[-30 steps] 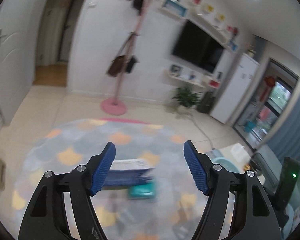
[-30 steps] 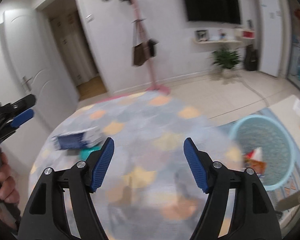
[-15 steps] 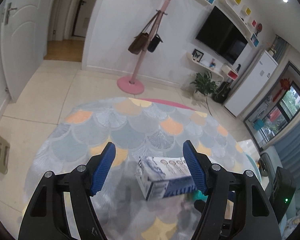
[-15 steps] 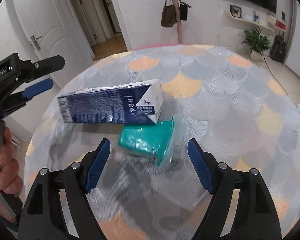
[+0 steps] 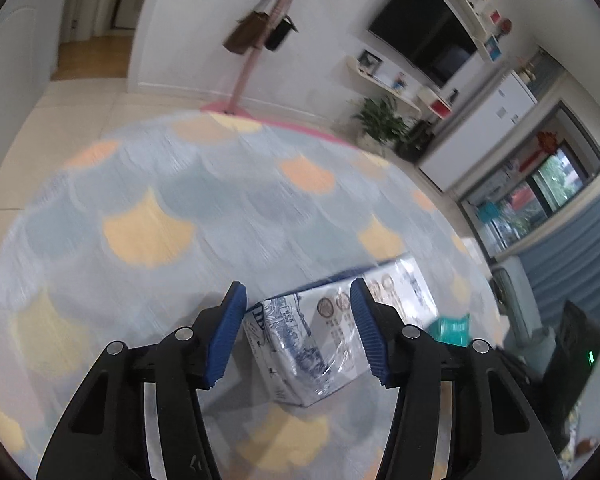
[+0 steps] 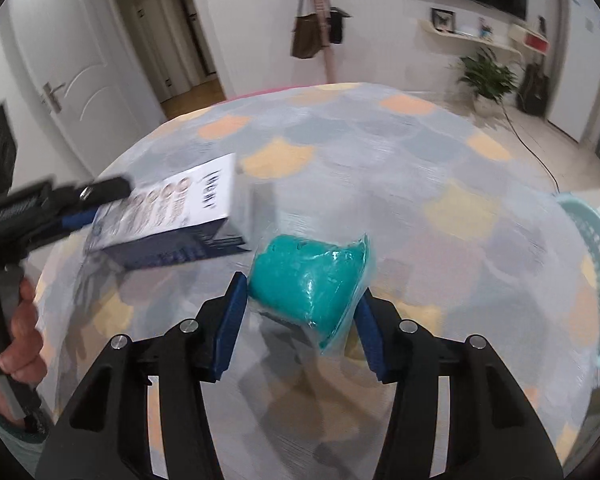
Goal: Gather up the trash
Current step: 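Grasp the blue-white milk carton with the left tool while the right tool grasps the teal packet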
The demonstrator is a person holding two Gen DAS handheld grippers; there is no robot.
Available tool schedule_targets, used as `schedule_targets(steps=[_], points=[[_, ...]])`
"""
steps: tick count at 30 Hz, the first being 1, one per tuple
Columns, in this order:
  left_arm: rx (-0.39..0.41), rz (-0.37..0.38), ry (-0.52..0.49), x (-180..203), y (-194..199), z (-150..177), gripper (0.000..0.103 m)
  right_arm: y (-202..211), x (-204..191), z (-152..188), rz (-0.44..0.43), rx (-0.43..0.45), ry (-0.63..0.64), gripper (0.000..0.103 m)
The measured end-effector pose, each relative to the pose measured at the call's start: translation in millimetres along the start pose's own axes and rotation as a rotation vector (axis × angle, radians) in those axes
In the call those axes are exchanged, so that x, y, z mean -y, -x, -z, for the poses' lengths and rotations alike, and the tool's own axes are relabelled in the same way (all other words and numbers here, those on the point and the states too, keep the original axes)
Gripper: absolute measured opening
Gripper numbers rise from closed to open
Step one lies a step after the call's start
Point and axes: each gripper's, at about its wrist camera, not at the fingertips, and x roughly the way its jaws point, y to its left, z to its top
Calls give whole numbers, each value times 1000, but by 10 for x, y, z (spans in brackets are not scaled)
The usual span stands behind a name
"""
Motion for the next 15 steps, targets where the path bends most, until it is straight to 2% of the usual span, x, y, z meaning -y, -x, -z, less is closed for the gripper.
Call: schedule_targets(steps=[3, 6, 9, 11, 13, 14, 15], points=[[-63, 39, -21, 175, -2, 190, 52, 139, 195, 73, 25, 10, -5, 49], [-133, 118, -59, 419, 9, 421, 52, 249, 365, 145, 51, 14, -9, 49], [-191, 174, -163, 776, 37, 659, 55, 313, 550, 200, 79, 8, -23, 49], [-176, 120, -232, 950, 70, 732, 63, 353, 685, 238, 82, 3, -34, 49], [-117, -3, -291, 1086, 86, 731, 79, 409, 795, 289, 60, -1, -52, 51], [-86, -59, -301, 1145, 54, 710, 80, 430, 823, 323, 49, 1, -58, 51], [-84, -69, -298, 1175, 23, 686, 81, 458, 857, 345, 39, 4, -64, 55]])
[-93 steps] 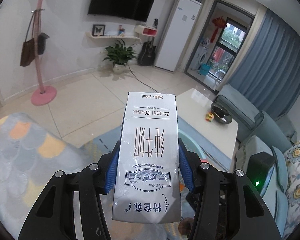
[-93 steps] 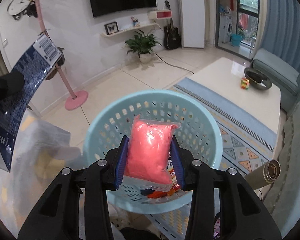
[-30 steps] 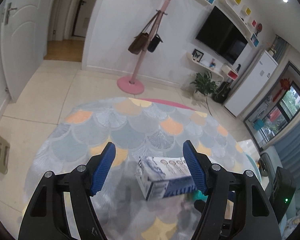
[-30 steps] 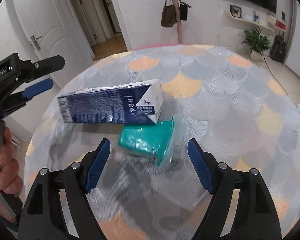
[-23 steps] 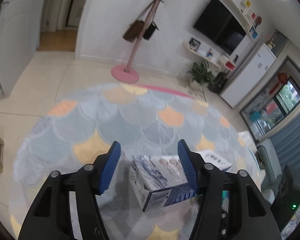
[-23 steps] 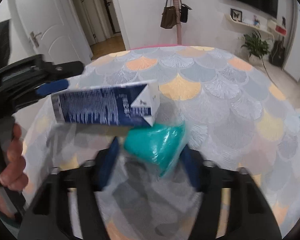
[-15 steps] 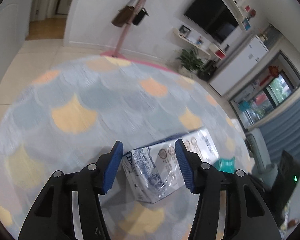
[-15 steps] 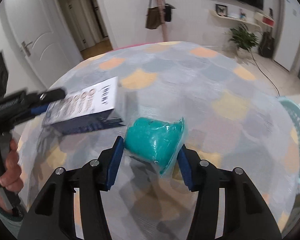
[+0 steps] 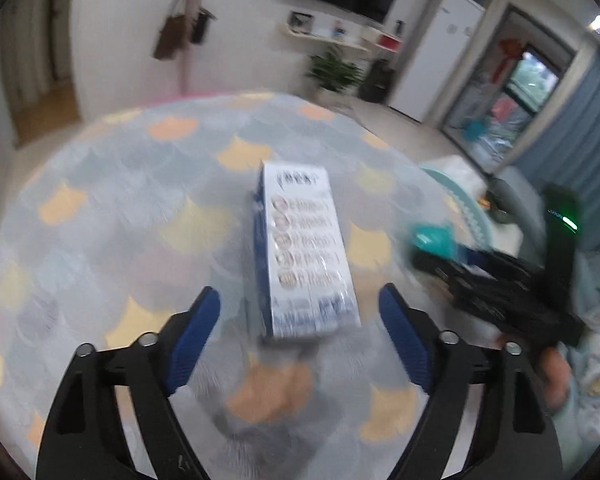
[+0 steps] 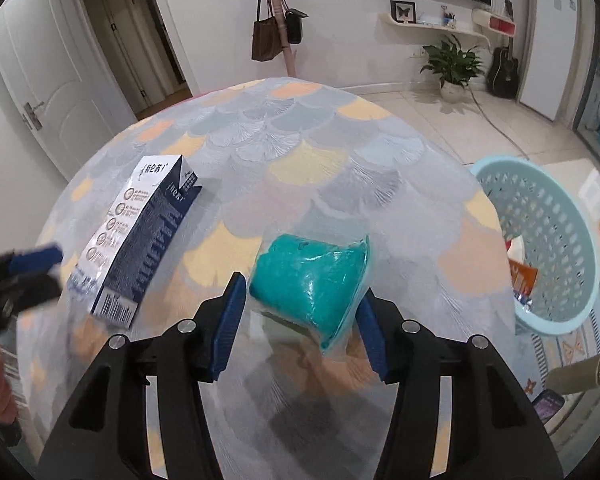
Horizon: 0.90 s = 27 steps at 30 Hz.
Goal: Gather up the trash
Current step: 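Grasp the blue-white milk carton with the left tool while the right tool grasps the teal packet, then carry the carton and teal packet over the basket and release both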
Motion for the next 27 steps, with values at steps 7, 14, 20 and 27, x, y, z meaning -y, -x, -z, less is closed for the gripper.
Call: schedule_targets(steps=[7, 14, 20, 27], points=[[-67, -180, -45, 199, -556, -165, 79, 71, 103, 113, -33, -5, -10, 70], [-68, -260, -87, 288, -679, -148, 56, -2, 107, 45, -16, 7, 12, 70], [-4, -204, -57, 359, -577, -194, 56, -39, 118, 0, -25, 6, 51, 69], [72, -173, -73, 672, -448, -343, 56, 80, 171, 46, -5, 60, 63, 43]])
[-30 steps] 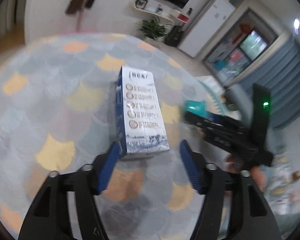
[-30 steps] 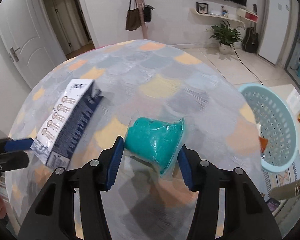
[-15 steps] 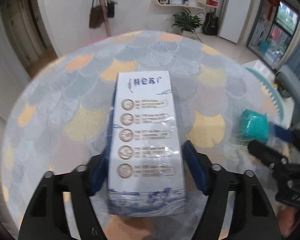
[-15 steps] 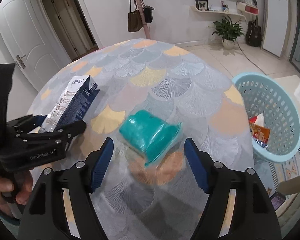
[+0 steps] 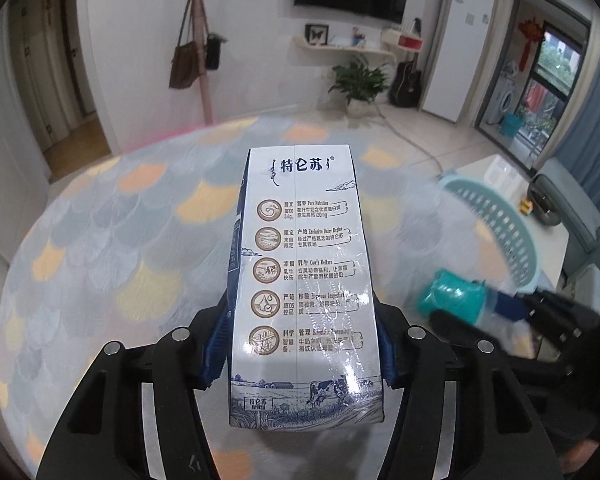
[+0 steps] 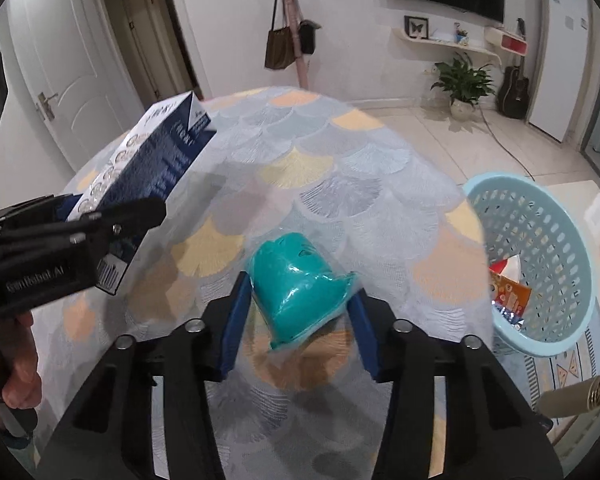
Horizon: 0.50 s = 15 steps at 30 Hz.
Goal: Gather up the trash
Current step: 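Carry the carton and teal packet over the basket and release both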
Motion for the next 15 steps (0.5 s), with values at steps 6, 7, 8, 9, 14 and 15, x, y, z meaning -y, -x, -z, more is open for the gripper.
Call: schedule_targets(steps=[6, 7, 8, 9, 14, 15], points=[[94, 80, -42, 528, 89, -319, 56, 368, 455, -128, 61, 125, -98, 42], [106, 92, -53, 625, 91, -368, 56, 434, 543, -157, 80, 147, -113, 42], [118, 103, -65, 734, 93, -413, 56, 507, 665, -190, 105, 171, -136, 42], [134, 122, -82, 896, 81, -487, 56, 561, 774, -217, 130, 190, -158, 42], [159, 199, -136, 1424, -55, -634, 56, 678, 1390, -268, 269, 239, -286, 42], [155, 222, -144, 1533, -116, -655, 56, 675, 1514, -262, 282, 240, -320, 42]])
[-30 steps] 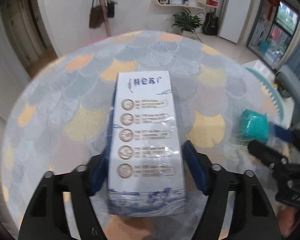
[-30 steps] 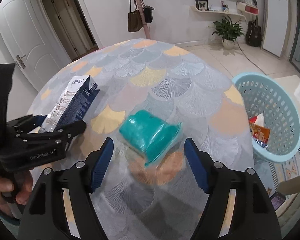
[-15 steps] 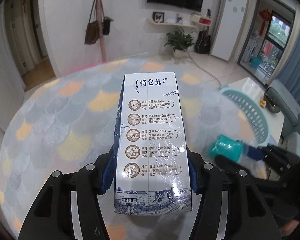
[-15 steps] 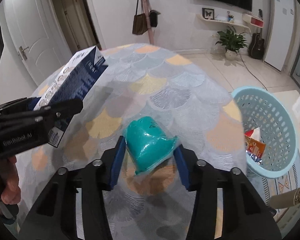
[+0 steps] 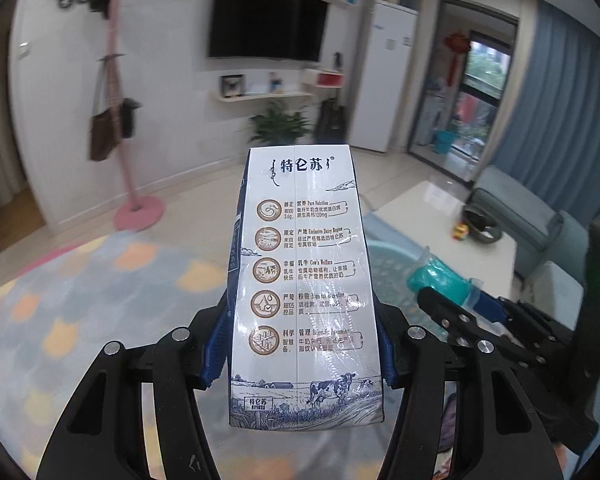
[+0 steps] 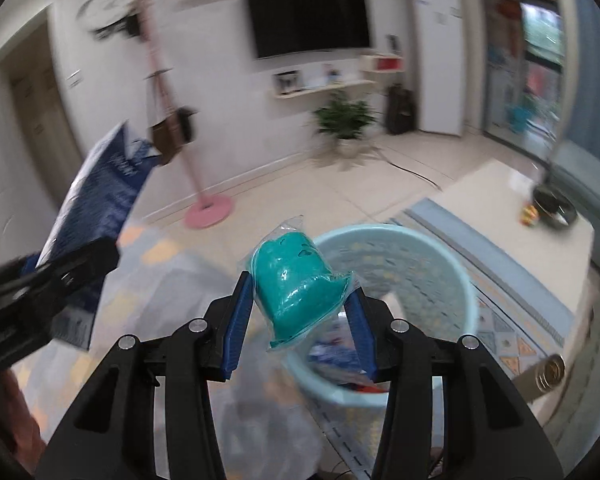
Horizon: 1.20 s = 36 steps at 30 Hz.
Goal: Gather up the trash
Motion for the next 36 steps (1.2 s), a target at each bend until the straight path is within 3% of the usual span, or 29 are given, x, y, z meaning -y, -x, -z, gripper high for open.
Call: schedule_targets(steps=[5, 11, 18, 19, 21, 28, 32, 36], points=[[-39, 74, -30, 291, -403, -59, 56, -302, 555, -11, 94, -32, -148, 43], [-104, 144, -40, 433, -836, -31, 56, -693, 925, 146, 137, -129, -240, 44], [-138, 189, -30, 442, -1025, 14, 61, -873, 1089, 226, 103, -179, -282, 47], [-134, 185, -25, 415, -1016, 5, 64, -857, 1113, 222, 84, -180, -285, 53], [-120, 179, -15, 372, -948, 9, 67, -797, 1123, 221, 71, -170, -282, 60], [-53, 150, 7, 214, -488, 64, 74, -416, 971, 160, 30, -129, -226, 61], [16, 100, 32, 64, -60, 174, 80, -90, 578, 205, -8, -101, -130, 67], [108, -7, 43, -148, 483, 390, 85, 240, 124, 330, -44, -59, -36, 72]])
